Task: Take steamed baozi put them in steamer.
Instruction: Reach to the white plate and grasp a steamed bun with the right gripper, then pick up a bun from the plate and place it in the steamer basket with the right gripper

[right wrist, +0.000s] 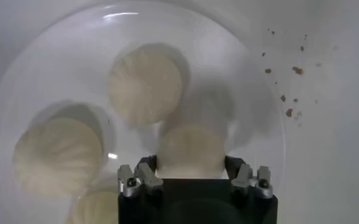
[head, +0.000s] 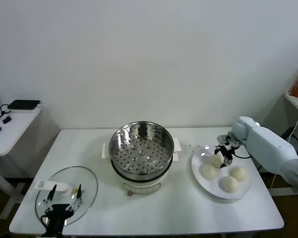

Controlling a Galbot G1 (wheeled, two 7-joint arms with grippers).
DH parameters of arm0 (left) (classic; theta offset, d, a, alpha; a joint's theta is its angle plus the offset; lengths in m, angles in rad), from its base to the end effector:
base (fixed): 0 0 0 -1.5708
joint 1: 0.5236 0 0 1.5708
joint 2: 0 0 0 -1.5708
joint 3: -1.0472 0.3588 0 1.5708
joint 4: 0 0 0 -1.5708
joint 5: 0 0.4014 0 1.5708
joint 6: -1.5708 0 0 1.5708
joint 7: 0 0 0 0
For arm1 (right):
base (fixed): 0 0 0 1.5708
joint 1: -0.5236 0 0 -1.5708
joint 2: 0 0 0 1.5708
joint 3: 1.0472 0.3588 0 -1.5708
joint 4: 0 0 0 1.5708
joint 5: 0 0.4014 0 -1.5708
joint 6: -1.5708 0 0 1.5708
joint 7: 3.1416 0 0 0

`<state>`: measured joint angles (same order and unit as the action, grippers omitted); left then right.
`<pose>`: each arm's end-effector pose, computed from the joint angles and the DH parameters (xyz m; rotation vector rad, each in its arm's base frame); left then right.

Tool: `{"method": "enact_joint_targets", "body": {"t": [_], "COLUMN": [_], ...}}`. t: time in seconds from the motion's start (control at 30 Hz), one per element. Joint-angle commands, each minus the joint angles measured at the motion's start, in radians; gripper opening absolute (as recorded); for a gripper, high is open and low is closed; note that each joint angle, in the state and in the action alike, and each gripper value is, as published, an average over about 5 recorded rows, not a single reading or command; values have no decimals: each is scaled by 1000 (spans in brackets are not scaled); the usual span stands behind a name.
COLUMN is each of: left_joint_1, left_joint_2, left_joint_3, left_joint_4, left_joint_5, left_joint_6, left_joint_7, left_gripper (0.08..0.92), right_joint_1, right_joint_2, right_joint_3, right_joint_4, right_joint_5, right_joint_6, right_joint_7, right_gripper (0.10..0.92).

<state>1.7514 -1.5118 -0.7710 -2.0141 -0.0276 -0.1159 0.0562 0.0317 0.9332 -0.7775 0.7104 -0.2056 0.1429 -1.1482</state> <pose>0.1507 0.0996 -0.3656 0.1712 -2.9882 -0.2440 0.6350 -0.1920 -0.2611 1.3513 -1.2582 1.3825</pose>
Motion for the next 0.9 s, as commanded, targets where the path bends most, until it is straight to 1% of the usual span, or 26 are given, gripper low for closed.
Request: {"method": "enact_joint_targets", "body": {"t": [0.03, 0.23, 0.53, 0.7, 0.9], "left_joint_1": [1, 4, 4, 7, 5], "left_joint_2": [2, 3, 3, 3, 2], "left_joint_3": [-1, -4, -5, -5, -4], "left_joint_4": [-2, -2, -10, -15, -20], "left_joint_5": [0, -1, 2, 5, 8], "left_joint_6": [0, -1, 0, 0, 2], "left_joint_7": [-1, -1, -1, -1, -1], "left_gripper": [823, 823, 823, 823, 823], "right_joint_1": [20, 152, 468, 643, 743], "right_joint_2": [-6, -42, -77, -34, 79], "right_joint_3": [-5, -113, -340, -425, -442], "right_joint_4": [19, 120, 399, 505, 510], "right_joint_5": [23, 89, 222, 280, 277], "right_joint_6": [2, 16, 60, 97, 164], "right_joint_7": [-3, -14, -20, -25, -21], "right_gripper": [713, 712, 712, 712, 712]}}
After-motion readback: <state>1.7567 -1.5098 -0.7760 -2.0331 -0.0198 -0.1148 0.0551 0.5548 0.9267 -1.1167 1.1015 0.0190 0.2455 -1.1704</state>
